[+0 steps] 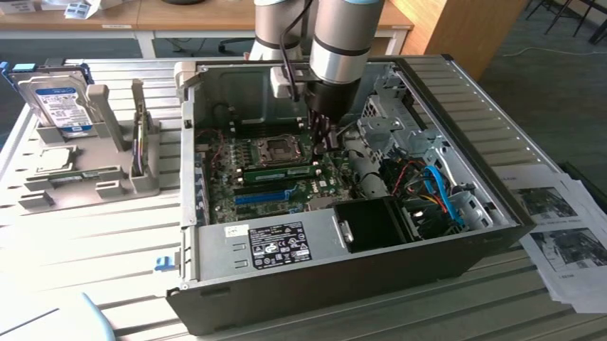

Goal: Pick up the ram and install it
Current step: 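Press down the ram until it locks into place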

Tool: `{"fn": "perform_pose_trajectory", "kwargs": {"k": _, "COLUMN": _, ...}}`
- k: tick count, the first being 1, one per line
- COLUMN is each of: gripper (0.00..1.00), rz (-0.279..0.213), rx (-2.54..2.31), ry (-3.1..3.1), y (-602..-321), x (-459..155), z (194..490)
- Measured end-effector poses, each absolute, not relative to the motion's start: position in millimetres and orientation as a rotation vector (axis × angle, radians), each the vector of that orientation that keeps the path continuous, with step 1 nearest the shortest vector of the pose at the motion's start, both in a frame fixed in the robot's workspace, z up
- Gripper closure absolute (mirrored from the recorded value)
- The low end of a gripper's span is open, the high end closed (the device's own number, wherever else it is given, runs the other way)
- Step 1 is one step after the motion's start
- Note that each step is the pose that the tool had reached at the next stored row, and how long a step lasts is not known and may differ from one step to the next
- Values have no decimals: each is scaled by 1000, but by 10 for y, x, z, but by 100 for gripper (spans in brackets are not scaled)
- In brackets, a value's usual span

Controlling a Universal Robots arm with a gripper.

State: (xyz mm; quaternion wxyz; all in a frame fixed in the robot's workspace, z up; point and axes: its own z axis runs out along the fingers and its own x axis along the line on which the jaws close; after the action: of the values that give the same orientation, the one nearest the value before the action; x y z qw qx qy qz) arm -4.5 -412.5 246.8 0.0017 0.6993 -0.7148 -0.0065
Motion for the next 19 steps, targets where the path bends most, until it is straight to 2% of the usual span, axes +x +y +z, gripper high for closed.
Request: {"fn": "perform_pose_trajectory", "kwargs": {"k": 19, "gripper": 91, "rz": -20, "rx": 2194, "ry": -2243, "y": -4113, "x": -45, "z": 2382}}
